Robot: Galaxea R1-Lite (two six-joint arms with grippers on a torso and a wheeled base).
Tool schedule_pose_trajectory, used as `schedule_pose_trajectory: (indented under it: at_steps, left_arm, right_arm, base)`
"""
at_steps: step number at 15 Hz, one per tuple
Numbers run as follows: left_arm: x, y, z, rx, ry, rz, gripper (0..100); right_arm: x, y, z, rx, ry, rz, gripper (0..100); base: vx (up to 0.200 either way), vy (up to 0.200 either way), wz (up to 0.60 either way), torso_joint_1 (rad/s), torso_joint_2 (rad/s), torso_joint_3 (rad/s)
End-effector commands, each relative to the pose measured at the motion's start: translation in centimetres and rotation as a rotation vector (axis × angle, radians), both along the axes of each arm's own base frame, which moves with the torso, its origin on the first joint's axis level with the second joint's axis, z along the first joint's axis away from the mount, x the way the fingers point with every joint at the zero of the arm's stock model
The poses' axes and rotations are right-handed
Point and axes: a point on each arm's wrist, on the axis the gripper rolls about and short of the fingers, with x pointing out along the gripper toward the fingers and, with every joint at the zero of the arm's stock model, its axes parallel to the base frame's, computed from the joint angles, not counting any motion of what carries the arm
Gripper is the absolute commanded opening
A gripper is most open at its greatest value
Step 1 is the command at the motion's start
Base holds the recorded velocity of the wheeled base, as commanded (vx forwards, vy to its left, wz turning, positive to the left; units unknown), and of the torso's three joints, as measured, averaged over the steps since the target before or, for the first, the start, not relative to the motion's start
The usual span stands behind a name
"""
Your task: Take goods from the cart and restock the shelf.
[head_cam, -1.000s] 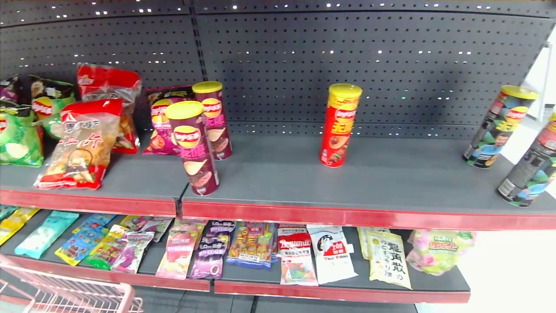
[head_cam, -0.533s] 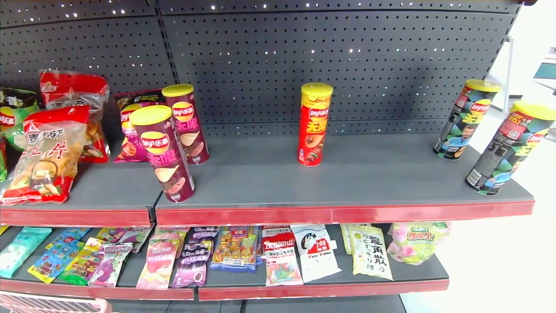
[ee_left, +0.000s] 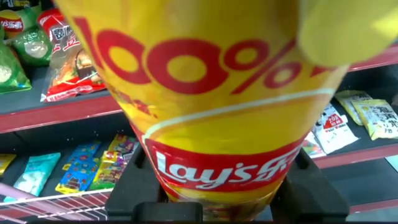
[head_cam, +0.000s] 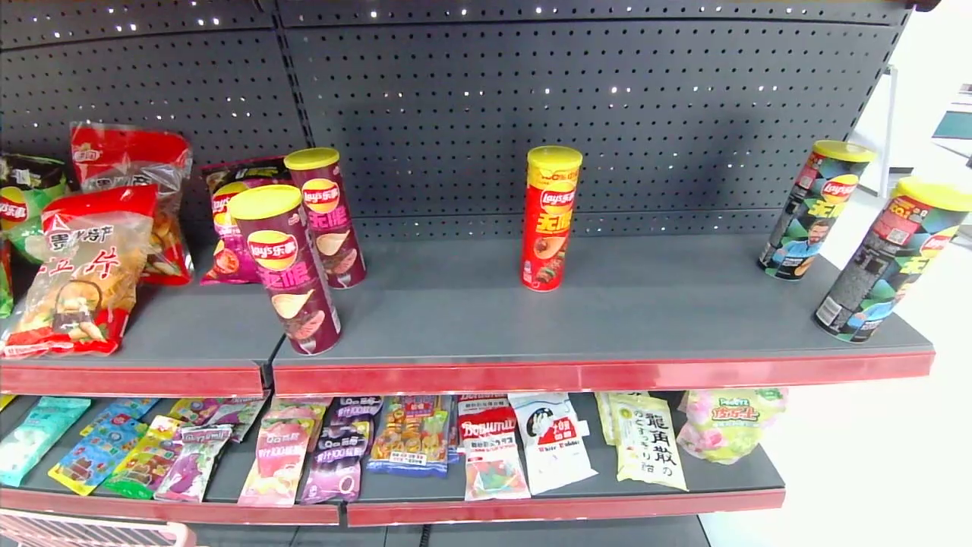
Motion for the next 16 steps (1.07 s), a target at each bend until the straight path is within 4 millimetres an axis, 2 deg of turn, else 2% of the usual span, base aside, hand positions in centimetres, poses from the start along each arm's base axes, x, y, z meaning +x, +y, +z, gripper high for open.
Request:
schedule_pose_trajectory:
  at_steps: [1, 3, 13, 16]
  left_arm:
    - [0.09, -0.02, -0.01, 0.003, 0.005, 0.000, 0]
    - [0.06, -0.01, -0.06, 0.002, 0.004, 0.000, 0]
    - [-0.20, -0.06, 0.03, -0.007, -0.014, -0.062, 0]
    - [-0.25, -0.20, 0.09, -0.015, -0.016, -0.126, 0]
  right_arm:
    - [0.00, 0.00, 0.00, 0.000, 0.000, 0.000, 100]
    - [0.00, 0.00, 0.00, 0.000, 0.000, 0.002, 100]
    - [0.00, 0.00, 0.00, 0.000, 0.000, 0.002, 100]
    - [0.00, 0.00, 0.00, 0.003, 0.000, 0.002, 100]
  base:
    - [0.200, 0.000, 0.00, -0.017, -0.01, 0.007]
    - [0.200, 0.000, 0.00, -0.010, 0.00, 0.000]
    - [0.000, 0.000, 0.00, 0.000, 0.00, 0.000]
    - [0.000, 0.000, 0.00, 0.000, 0.00, 0.000]
